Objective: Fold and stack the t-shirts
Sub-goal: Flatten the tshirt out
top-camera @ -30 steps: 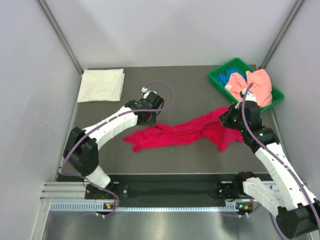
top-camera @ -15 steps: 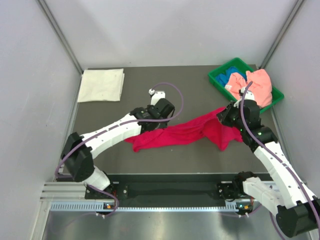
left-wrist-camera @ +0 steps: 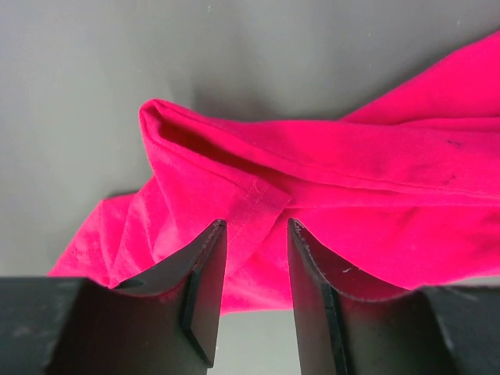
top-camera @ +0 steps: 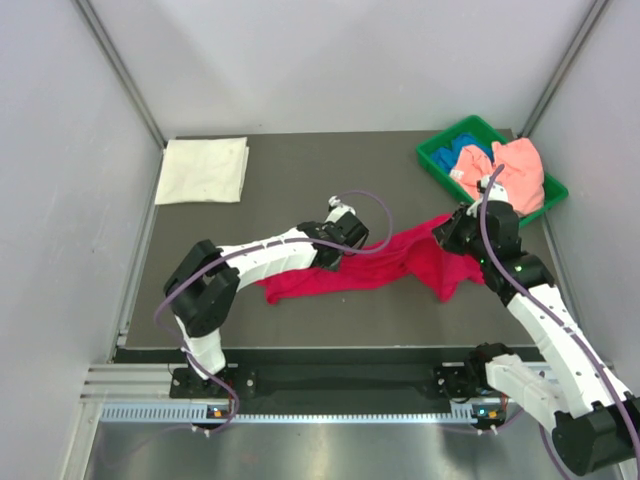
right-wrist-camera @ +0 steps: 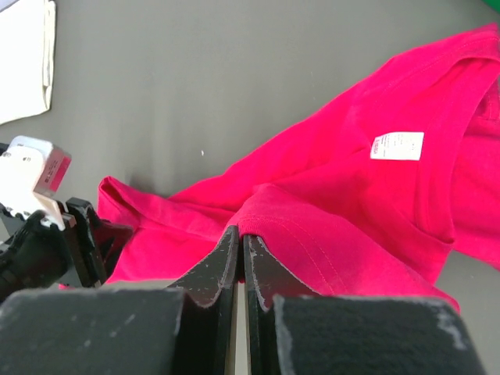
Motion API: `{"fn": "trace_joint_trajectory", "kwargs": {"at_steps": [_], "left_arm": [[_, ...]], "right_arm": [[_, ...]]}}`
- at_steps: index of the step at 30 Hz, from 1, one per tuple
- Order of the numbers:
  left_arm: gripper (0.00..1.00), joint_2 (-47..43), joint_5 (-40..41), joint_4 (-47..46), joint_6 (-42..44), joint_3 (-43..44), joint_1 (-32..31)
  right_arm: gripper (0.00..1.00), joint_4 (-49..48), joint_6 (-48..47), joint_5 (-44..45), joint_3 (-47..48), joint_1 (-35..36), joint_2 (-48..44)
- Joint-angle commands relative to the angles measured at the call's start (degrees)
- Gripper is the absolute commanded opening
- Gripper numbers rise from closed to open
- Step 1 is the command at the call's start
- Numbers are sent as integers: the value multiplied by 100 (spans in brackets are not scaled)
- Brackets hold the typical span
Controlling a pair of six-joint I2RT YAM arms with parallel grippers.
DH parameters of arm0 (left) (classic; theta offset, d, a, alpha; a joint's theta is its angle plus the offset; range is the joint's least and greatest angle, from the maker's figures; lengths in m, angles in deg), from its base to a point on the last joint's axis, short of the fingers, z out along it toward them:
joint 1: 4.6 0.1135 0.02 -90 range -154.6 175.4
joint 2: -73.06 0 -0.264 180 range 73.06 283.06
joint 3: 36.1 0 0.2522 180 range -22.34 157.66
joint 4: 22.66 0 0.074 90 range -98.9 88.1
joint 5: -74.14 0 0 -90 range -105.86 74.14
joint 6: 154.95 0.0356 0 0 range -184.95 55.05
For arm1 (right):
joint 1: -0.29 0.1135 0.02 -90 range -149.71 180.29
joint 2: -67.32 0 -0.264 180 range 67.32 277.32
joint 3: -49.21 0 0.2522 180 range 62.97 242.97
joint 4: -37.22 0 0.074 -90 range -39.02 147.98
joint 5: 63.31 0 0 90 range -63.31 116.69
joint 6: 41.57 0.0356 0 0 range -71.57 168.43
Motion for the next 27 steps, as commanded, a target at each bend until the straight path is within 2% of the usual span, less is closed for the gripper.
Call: {"fn": "trace_joint_trajectory", "kwargs": {"at_steps": [1, 11, 20, 27], "left_arm": [[43, 69, -5, -370, 309, 69, -8], [45, 377, -59, -608, 380, -55, -8], [42, 517, 862, -161, 327, 139, 1], [40, 394, 1119, -81, 249, 104, 97]], "right_arm": [[0, -240, 22, -14, -34, 65, -85], [0, -258, 4, 3, 54, 65, -41], [0, -214, -13, 47, 72, 56, -76], [0, -249, 22, 39, 63, 73, -58]]}}
